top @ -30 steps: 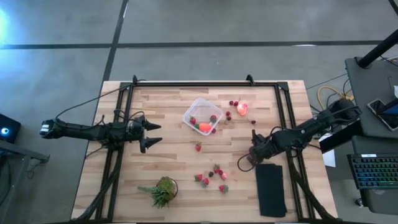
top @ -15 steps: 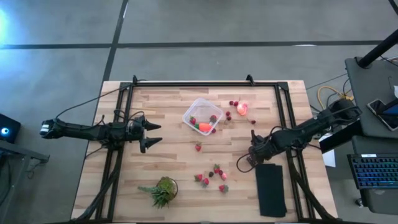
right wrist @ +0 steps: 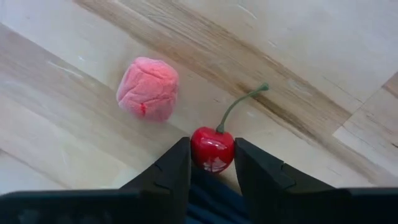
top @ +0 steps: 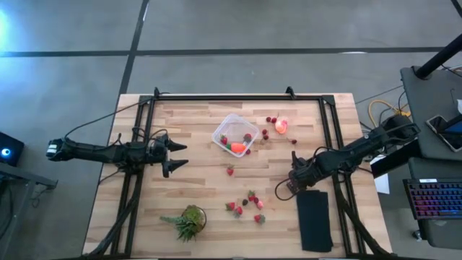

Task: Pick and placing Produce into tupperware
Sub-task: Put the red cherry into the transparent bin

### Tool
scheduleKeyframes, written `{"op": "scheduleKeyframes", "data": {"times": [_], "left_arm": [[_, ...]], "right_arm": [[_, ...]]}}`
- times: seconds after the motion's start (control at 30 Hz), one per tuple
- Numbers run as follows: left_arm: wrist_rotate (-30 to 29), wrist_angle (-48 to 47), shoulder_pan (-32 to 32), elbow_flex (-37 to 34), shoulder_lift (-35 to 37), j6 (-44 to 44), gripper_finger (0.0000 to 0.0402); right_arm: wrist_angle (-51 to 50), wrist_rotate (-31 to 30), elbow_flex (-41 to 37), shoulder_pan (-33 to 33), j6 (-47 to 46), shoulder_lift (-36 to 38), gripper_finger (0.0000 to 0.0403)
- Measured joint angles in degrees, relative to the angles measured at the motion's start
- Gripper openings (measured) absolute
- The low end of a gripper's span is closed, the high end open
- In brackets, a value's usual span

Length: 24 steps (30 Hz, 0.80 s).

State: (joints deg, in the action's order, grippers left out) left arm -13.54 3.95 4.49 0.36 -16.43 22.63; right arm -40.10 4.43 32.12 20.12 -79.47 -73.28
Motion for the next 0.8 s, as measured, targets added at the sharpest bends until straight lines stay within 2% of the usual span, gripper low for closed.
{"op": "scheduleKeyframes", "data": {"times": [0.27, 0.6, 0.8], "left_arm": [[0.0, 0.0, 0.0, 0.0, 0.0, 0.0, 0.0338], [0.0, 0.0, 0.0, 0.0, 0.0, 0.0, 0.0338], [0.0, 0.0, 0.0, 0.0, 0.0, 0.0, 0.0338]], "right_arm": [[-0.2, -0.5, -0.6, 0.0, 0.0, 0.0, 0.0135], [-0.1, -0.4, -0.8, 0.0, 0.0, 0.0, 0.0100], [0.2, -0.7, 0.6, 0.0, 0.0, 0.0, 0.0098]]}}
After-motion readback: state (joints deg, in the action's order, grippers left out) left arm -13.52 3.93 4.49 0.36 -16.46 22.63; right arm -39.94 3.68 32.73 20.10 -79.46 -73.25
